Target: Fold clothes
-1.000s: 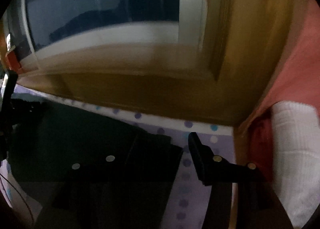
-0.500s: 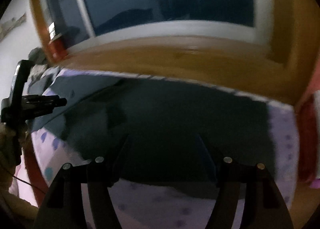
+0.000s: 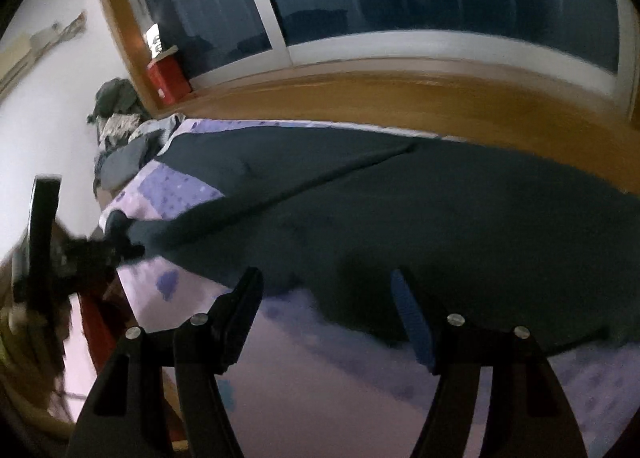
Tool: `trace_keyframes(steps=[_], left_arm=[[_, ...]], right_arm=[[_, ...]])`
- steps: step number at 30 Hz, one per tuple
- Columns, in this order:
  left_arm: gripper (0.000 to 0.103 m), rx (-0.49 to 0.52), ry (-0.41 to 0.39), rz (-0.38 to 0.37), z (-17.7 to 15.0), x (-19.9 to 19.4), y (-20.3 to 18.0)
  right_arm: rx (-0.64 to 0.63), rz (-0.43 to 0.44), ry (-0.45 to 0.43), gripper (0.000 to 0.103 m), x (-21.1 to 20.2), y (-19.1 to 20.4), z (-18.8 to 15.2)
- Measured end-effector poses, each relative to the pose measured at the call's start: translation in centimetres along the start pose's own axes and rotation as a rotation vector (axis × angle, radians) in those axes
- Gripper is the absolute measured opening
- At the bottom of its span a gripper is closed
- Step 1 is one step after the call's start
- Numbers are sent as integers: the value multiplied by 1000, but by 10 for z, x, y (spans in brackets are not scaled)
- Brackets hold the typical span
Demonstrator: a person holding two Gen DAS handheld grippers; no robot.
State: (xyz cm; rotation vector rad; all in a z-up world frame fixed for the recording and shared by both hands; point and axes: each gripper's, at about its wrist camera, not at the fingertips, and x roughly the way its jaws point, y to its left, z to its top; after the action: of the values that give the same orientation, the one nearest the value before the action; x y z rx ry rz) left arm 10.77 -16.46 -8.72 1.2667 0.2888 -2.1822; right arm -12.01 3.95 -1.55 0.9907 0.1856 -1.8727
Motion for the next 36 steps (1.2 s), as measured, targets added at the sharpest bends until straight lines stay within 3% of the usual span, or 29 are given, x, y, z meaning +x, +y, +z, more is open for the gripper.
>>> trace_keyframes(steps=[7, 12, 19, 25, 26, 28, 29, 31, 36], left_arm=[[35, 105, -13, -161, -14, 9, 39], [35, 150, -12, -235, -24, 14, 51], [35, 210, 9, -220, -30, 31, 50], [35, 222, 16, -222, -20, 47, 53], [35, 217, 15, -226, -19, 49, 54], [32, 207, 7, -243, -17, 50, 57], [27, 199, 7, -249, -15, 50, 60], [4, 164, 8, -278, -10, 47, 69], [3, 100, -65, -310, 20, 20, 91]], right_arm=[[101, 32, 38, 67, 52, 79, 14], [150, 85, 104, 67, 87, 107, 24], [265, 158, 214, 67, 143, 114, 29], [240, 185, 181, 67, 151, 122, 44], [234, 192, 173, 64, 152, 123, 47], [222, 205, 156, 35, 152, 126, 53], [217, 212, 147, 15, 152, 127, 56], [205, 225, 130, 10, 152, 130, 62], [177, 252, 74, 8, 154, 137, 87]])
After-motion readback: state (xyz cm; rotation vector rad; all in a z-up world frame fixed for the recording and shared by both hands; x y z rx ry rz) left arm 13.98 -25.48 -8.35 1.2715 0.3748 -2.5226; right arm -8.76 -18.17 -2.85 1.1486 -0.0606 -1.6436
